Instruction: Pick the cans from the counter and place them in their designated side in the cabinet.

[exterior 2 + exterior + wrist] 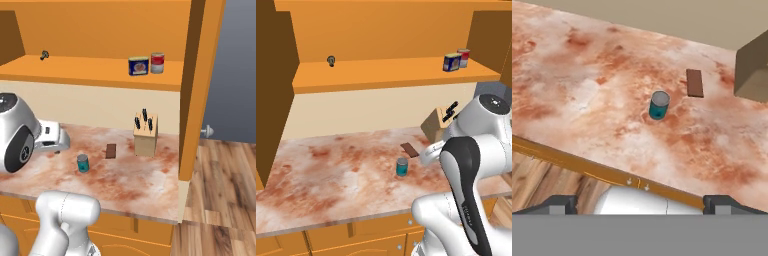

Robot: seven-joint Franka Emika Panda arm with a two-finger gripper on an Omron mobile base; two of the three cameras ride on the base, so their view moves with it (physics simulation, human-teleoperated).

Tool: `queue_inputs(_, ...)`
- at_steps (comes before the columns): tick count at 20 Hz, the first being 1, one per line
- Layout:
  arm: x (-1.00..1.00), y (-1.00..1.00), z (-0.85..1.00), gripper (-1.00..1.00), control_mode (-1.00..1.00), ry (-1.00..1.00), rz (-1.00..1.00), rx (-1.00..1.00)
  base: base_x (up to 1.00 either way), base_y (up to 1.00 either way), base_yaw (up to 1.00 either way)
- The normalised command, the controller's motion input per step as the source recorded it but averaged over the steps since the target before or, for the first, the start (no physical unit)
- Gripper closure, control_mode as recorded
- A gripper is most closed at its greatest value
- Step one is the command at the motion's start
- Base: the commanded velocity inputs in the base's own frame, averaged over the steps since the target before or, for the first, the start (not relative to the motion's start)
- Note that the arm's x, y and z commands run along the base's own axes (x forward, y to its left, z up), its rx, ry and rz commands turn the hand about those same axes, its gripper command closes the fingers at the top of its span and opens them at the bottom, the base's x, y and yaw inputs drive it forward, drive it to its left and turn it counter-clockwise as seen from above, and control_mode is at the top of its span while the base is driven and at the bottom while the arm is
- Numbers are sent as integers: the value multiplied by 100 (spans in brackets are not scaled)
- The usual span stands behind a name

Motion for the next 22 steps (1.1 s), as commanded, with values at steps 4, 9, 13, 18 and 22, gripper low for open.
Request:
queue_inputs(4, 7, 0, -17, -100, -100, 0, 6, -3, 0, 0, 0)
queue_inputs(9, 13, 0, -15, -100, -100, 0, 5, -4, 0, 0, 0)
queue_inputs(13, 17, 0, -11, -100, -100, 0, 5, -3, 0, 0, 0)
queue_inputs(18, 16, 0, -9, -100, -100, 0, 4, -1, 0, 0, 0)
queue_inputs(22, 10, 0, -4, -100, -100, 0, 0, 0, 0, 0, 0)
